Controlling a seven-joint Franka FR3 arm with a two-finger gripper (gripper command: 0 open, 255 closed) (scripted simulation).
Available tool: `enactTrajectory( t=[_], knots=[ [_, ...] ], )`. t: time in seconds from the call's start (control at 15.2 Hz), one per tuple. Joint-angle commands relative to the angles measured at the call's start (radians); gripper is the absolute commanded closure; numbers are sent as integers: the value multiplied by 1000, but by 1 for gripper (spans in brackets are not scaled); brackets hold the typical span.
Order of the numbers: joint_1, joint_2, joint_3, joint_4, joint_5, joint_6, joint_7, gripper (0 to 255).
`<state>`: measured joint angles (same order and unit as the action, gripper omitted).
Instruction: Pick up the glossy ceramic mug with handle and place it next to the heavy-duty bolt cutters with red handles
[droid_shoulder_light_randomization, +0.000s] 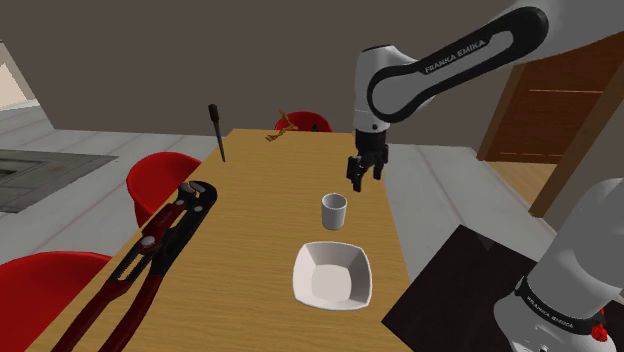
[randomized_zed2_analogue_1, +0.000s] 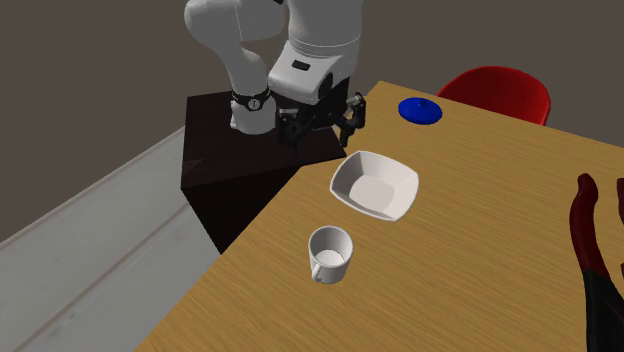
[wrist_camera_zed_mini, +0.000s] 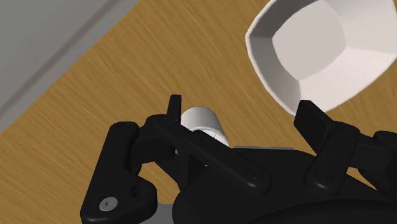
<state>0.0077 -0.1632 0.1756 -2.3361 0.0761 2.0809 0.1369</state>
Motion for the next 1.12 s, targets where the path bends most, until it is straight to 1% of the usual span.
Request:
enactTrajectory(
  t=[0.0, 0.4, 0.79, 1.06],
  knots=[
    [-1, 82, 10, 39, -25, 44, 28, 0],
    [13, 322, 20, 177, -118, 142, 124, 0],
    [51, 562, -4, 363, -209, 187, 208, 0],
    [53, 587, -9, 354, -216, 221, 212, 0]
  ],
)
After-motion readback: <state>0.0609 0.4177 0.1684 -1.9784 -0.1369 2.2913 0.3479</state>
